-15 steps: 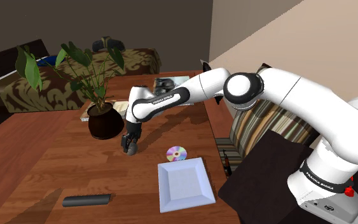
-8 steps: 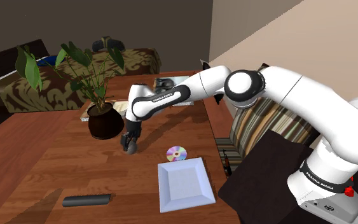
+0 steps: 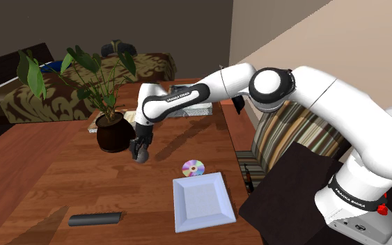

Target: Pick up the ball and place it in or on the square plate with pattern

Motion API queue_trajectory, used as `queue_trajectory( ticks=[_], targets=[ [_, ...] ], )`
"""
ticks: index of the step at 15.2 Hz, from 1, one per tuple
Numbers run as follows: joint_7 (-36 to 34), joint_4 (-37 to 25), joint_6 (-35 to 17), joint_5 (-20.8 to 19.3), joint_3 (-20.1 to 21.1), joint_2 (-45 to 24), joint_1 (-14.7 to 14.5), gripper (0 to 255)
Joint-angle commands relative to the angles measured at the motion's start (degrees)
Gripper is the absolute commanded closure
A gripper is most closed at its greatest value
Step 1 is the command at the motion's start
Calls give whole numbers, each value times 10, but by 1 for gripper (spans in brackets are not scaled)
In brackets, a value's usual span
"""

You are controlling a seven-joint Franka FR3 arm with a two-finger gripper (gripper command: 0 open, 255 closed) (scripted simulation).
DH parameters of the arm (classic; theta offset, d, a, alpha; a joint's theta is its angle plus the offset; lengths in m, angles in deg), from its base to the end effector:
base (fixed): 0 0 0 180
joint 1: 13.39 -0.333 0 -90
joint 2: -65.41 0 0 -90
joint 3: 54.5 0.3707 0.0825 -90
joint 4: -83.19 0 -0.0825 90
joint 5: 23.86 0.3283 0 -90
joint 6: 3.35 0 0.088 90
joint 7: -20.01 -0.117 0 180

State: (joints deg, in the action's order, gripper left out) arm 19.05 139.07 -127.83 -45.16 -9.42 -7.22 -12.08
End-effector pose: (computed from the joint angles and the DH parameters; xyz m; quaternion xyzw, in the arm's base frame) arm 0.7393 0.2879 0.2187 -0.9532 -0.2077 -0.0260 0.2181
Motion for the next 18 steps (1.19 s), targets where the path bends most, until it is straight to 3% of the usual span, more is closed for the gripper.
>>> queue_trajectory(
  ticks=[1,7,11,18],
  targets=[
    [-4,7,5,1,3,11,4,255],
    [-11,15,22,6,10,36,10,255],
    [-44,246,-81,5,32,131,101,255],
    [-77,510,-203,10,78,246,214,255]
  ],
)
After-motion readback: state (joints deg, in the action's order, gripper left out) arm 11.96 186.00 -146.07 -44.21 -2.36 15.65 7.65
